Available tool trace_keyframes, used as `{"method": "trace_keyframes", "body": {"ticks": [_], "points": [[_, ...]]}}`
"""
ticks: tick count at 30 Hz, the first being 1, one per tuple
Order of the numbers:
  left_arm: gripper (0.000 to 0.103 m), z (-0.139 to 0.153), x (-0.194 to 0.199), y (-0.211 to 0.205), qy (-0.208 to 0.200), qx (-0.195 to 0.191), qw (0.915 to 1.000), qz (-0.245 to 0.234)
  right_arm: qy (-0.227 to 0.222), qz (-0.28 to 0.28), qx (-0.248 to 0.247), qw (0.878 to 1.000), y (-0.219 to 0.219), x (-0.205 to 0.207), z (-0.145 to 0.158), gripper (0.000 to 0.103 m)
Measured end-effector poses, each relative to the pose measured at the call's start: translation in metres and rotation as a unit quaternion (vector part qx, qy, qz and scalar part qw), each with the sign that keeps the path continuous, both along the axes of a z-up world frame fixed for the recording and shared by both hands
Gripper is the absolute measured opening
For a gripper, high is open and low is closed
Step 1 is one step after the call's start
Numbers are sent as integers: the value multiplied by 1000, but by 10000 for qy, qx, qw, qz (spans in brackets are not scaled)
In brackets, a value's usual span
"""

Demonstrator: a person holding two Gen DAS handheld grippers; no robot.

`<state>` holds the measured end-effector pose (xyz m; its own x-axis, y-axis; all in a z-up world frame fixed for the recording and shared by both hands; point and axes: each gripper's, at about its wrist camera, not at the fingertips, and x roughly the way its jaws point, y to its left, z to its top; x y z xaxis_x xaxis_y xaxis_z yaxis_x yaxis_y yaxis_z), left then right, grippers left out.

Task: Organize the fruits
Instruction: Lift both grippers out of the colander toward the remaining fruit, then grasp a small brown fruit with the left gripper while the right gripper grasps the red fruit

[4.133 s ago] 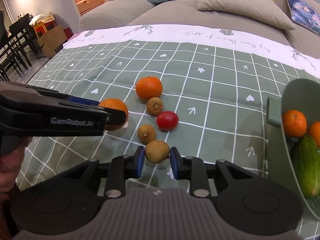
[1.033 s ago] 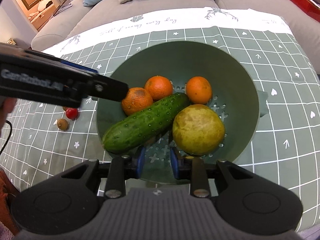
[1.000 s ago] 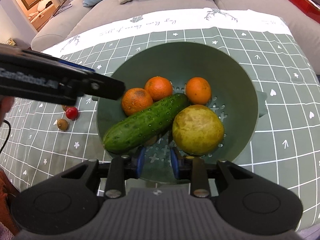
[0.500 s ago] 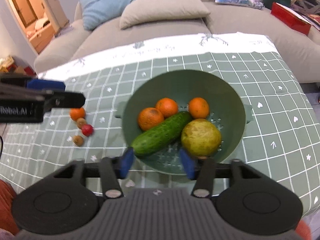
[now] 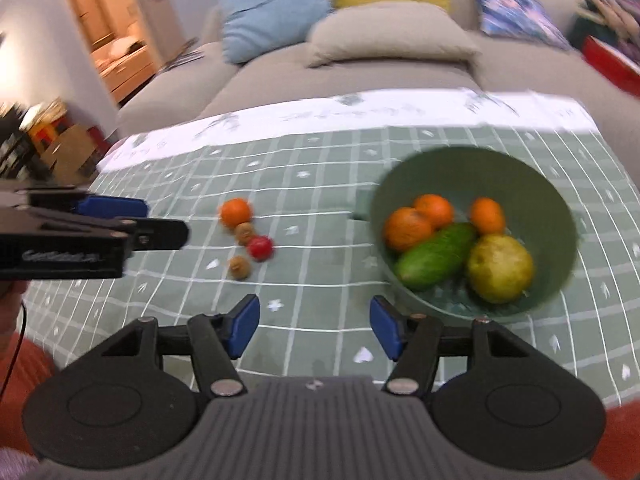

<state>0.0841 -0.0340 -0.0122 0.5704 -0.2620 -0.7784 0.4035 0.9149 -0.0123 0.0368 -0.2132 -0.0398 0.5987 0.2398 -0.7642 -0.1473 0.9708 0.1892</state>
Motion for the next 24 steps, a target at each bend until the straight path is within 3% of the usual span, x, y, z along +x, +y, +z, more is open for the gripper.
{"method": "trace_keyframes", "body": {"ticks": [5,8,16,19,24], "points": [[63,-11,-5,21,130,-150,9994,274,-193,321,-255,9990,23,2,-2,57],[58,-16,-4,27,144,-167,9993,318,-112,457,-258,9986,31,8,-8,46],[51,-34,8,40,471,-508,9966,451,21,722,-353,9968,51,29,-24,37],[49,-45,18,41,681,-678,9943,452,29,883,-437,9951,56,40,-34,26],[46,-66,34,37,873,-596,9931,502,117,1011,-566,9932,61,62,-53,20]]}}
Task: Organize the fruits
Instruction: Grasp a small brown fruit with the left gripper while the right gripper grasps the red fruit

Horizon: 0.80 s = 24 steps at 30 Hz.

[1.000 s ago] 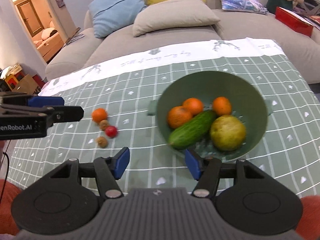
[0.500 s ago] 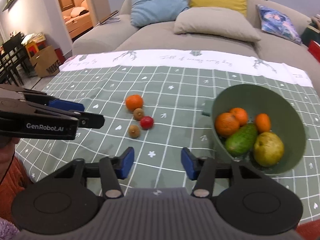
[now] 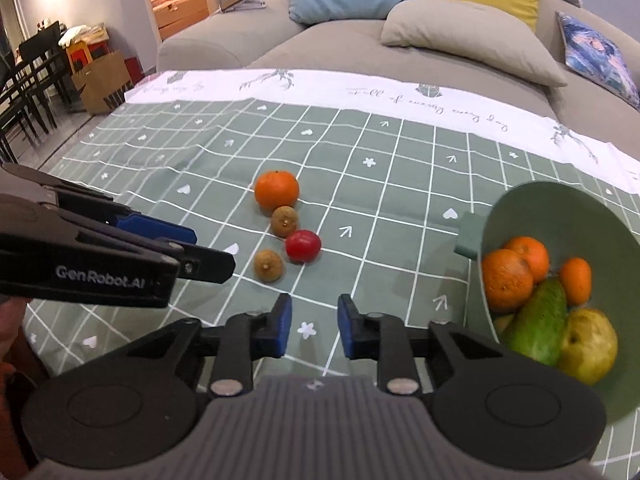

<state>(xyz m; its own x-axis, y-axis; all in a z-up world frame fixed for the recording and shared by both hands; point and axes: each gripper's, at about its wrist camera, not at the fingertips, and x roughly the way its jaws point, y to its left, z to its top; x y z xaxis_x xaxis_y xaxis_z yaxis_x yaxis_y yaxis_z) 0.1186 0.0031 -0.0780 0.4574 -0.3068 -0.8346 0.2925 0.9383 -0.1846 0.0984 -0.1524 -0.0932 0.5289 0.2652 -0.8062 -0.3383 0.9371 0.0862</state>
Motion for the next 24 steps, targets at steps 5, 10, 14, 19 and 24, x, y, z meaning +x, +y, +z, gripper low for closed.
{"method": "trace_keyframes", "body": {"ticks": [5,10,14,19,24], "points": [[46,-20,18,-3,269,-83,9996,52,90,66,-138,9998,3,19,-16,19],[46,-35,32,-5,469,-103,9988,107,108,239,-246,9994,6,32,-29,19],[44,-41,37,-9,549,-96,9984,75,162,276,-310,9990,7,39,-37,19],[36,-47,44,-10,635,-128,9978,113,194,288,-290,9990,7,44,-42,19],[25,-48,47,-7,644,-172,9977,114,111,407,-294,9987,12,48,-44,20]]}}
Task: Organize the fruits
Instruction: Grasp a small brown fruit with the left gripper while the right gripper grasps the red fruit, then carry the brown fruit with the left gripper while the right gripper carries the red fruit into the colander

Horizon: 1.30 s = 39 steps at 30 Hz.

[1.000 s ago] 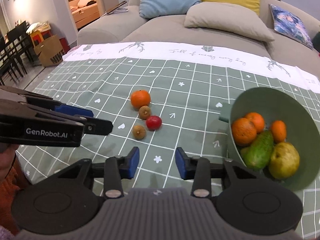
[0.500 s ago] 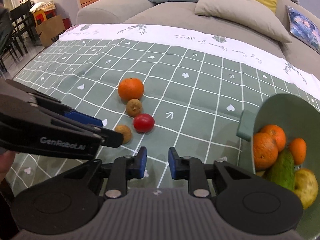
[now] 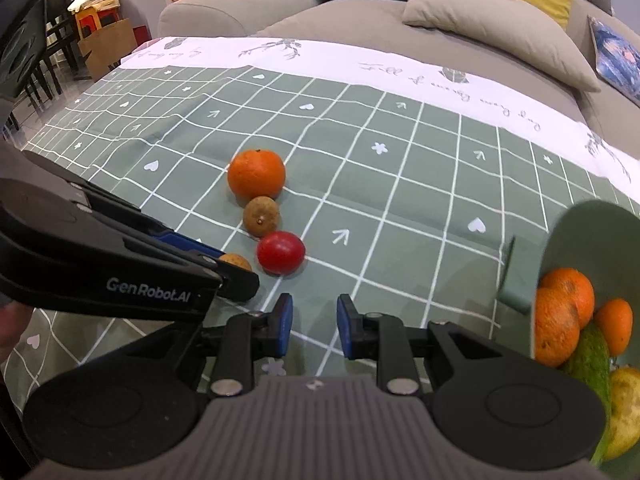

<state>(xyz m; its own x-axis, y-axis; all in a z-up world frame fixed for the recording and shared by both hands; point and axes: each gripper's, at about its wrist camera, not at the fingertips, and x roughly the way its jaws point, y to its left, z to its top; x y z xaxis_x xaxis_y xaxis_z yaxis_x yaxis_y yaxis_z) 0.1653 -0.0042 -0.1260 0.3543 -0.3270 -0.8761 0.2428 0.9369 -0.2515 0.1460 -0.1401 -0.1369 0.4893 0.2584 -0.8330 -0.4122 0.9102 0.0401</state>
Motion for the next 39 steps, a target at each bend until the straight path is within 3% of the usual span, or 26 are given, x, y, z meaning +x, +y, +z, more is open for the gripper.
{"method": "trace_keyframes", "body": {"ticks": [4,7,18,23,27,39], "points": [[25,7,-2,11,-63,49,9999,103,-87,124,27,9999,7,3,0,22],[25,11,-2,22,-74,99,9995,299,-180,152,65,9997,13,9,2,33],[25,20,-7,42,-107,133,9984,536,-145,164,218,9995,28,25,-5,33],[25,22,-9,42,-120,134,9983,548,-28,139,167,9998,31,25,-9,25],[25,24,-11,41,-137,166,9983,544,-7,103,180,9998,29,21,-9,24],[25,52,-34,30,-373,72,9982,465,-314,-61,344,9989,11,-17,40,24]]}}
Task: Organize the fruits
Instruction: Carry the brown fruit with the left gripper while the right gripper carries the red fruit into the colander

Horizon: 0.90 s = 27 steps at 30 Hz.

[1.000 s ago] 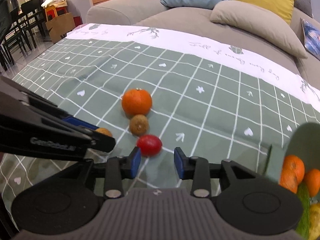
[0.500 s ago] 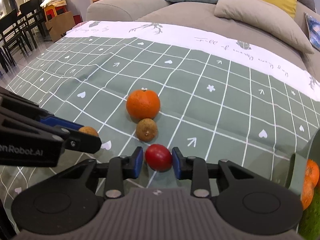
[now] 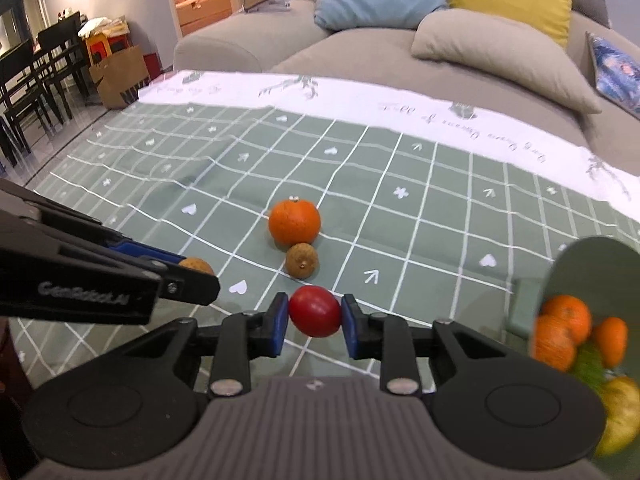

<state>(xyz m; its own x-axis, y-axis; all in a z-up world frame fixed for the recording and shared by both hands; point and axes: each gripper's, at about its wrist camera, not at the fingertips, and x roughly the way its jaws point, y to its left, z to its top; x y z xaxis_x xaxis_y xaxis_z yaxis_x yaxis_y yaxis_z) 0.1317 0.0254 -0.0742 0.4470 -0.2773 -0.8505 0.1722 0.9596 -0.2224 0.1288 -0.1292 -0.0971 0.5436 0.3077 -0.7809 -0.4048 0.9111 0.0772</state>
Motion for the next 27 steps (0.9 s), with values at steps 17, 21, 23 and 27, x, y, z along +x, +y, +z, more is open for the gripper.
{"method": "trace_keyframes", "body": {"ticks": [17,21,23,27], "points": [[25,42,-40,-67,-362,-158,9967,-706,-274,-559,27,9981,-69,-85,55,24],[25,46,-42,-91,-341,-244,9943,-976,-238,-833,57,9962,-95,-96,59,24],[25,47,-42,-103,-344,-258,9927,-1126,-209,-996,84,9948,-110,-99,61,24],[25,53,-43,-131,-417,-246,9875,-1499,-202,-1266,49,9917,-138,-102,64,24]]}}
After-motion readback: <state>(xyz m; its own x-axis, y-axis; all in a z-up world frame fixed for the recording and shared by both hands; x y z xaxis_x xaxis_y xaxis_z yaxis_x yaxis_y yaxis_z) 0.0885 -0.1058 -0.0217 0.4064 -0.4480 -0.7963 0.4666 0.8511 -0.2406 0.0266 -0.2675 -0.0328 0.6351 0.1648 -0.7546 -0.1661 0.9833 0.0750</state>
